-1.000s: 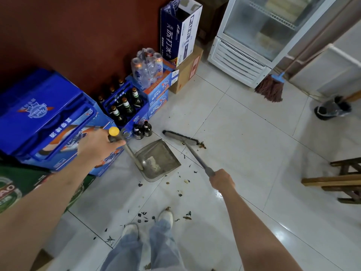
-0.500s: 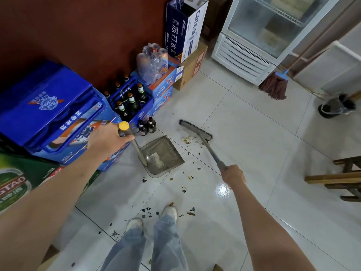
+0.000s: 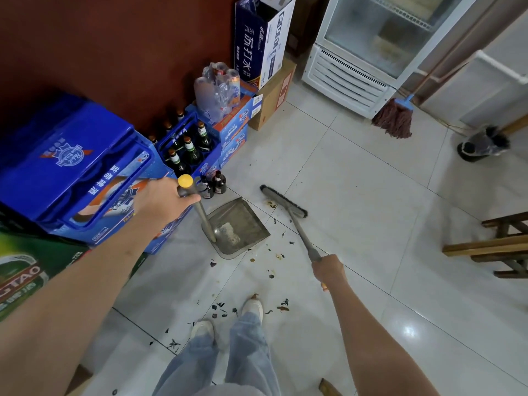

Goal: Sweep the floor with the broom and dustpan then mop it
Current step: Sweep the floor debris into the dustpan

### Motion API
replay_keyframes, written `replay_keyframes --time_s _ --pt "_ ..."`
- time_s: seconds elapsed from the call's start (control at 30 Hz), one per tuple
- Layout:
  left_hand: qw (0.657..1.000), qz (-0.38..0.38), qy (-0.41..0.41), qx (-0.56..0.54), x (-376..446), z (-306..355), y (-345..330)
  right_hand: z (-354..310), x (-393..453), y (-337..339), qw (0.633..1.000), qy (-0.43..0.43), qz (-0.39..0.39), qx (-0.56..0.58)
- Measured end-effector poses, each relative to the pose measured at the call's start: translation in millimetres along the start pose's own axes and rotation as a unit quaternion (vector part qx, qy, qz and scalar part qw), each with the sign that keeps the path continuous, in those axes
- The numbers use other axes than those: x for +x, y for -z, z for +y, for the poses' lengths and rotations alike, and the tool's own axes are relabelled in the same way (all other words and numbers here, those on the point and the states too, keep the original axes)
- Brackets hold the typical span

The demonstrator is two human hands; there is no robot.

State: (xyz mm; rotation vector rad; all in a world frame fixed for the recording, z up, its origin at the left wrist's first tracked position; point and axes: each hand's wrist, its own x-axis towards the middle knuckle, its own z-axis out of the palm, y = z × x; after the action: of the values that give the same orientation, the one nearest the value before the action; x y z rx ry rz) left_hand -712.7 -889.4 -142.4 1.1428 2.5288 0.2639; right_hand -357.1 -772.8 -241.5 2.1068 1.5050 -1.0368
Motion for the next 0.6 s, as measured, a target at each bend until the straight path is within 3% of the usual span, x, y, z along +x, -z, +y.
replay_keyframes --time_s 0.6 --pt "0.999 -0.022 0.009 0.021 8 -9 7 4 -11 -4 0.996 -0.047 0.023 0.074"
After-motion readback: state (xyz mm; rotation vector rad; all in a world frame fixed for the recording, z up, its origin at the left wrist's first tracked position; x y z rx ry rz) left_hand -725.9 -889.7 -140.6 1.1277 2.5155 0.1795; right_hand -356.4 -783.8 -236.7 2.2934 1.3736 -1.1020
